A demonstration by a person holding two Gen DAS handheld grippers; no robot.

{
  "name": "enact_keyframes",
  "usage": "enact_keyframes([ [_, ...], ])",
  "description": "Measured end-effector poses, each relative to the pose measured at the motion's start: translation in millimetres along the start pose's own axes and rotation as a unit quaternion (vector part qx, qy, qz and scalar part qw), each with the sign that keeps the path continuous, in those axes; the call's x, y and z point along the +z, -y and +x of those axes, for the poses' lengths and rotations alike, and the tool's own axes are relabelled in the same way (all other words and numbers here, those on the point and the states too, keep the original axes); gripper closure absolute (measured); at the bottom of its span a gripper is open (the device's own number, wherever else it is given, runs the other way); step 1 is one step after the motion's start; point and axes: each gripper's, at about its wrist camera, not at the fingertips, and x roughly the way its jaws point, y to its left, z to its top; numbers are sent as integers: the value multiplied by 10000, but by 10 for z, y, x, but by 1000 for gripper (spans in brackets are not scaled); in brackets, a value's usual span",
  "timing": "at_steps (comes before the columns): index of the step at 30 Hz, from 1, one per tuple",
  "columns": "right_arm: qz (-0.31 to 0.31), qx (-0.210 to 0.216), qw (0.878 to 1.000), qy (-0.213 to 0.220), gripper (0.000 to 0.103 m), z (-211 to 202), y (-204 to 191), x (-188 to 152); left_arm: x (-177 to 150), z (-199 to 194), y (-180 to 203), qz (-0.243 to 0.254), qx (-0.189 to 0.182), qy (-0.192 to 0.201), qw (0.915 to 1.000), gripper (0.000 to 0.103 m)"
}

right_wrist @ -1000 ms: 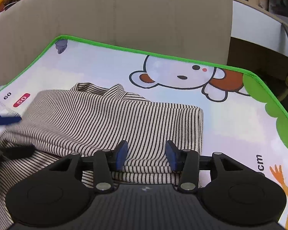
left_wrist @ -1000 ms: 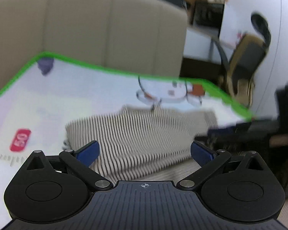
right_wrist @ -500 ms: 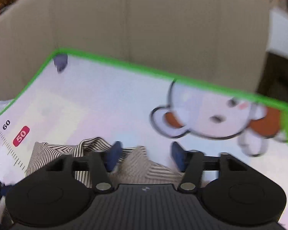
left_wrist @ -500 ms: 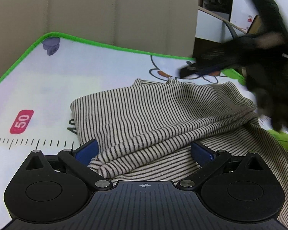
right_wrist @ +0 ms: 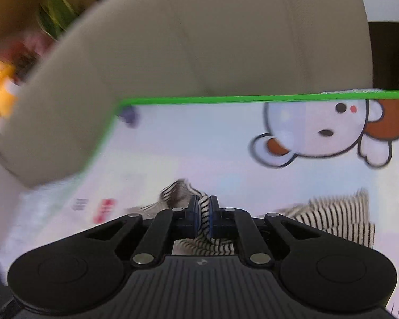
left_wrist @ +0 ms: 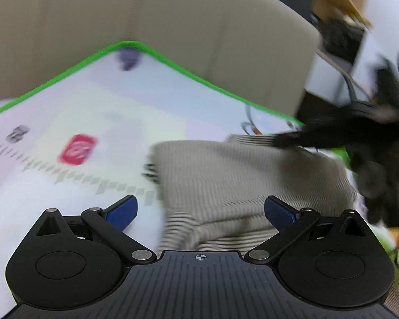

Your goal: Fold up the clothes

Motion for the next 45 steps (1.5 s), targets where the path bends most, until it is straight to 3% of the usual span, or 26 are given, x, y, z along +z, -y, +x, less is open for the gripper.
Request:
enact_keyframes([
  [6,300,391,9973,-548,96,-368,-40,-554,220,-406,-228,-412,22,360,9985,0],
  [9,562,407,9933,-923,97,-416,11,-872,356,-495,-185,-480,-139,513,9974,0],
  [13,572,238,9890,-1340,99,-389,15,-1196,455,-453,-98,-523,-407,410,9970,0],
  [16,362,102,9894,-1404,98,-420,-36,-1301,437,-437,66,-288,-524,303,9978,0],
  [18,189,24,9911,-1316,98,-476,-75,-1272,377,-411,164,-13,-415,224,9989,0],
  [19,45,-23,9920,-1260,98,-509,-112,-1244,340,-385,214,157,-362,147,9991,3],
  [22,-440,-27,9949,-904,96,-676,-276,-1107,214,-267,293,582,-246,-213,9978,44],
  [24,-653,-33,9960,-605,94,-773,-355,-999,141,-218,320,778,-56,-368,9963,47],
  [26,-857,-72,9958,-317,85,-853,-426,-894,77,-207,285,793,-11,-552,9953,52],
  [28,-1059,-111,9943,-29,70,-933,-497,-789,16,-204,247,785,15,-735,9942,53],
  [29,-1114,-135,9937,1,70,-923,-510,-770,-13,-206,228,772,18,-825,9936,53],
  [34,-1226,-697,9868,-795,67,-486,-301,-1136,-137,-278,255,939,-139,-1112,9893,53],
  [37,-1322,-738,9849,-841,67,-476,-236,-1273,-101,-362,236,932,-247,-1100,9892,52],
  [39,-1344,-739,9845,-856,67,-480,-238,-1281,23,-473,141,627,-355,-938,9930,45],
  [41,-1347,-753,9841,-878,66,-465,-238,-1269,182,-596,24,269,-420,-658,9966,26],
  [43,-1322,-768,9843,-879,65,-444,-267,-1257,327,-630,-58,-65,-504,-485,9975,16],
  [45,-1247,-744,9855,-873,65,-469,-278,-1227,449,-600,-107,-364,-598,-452,9965,14],
])
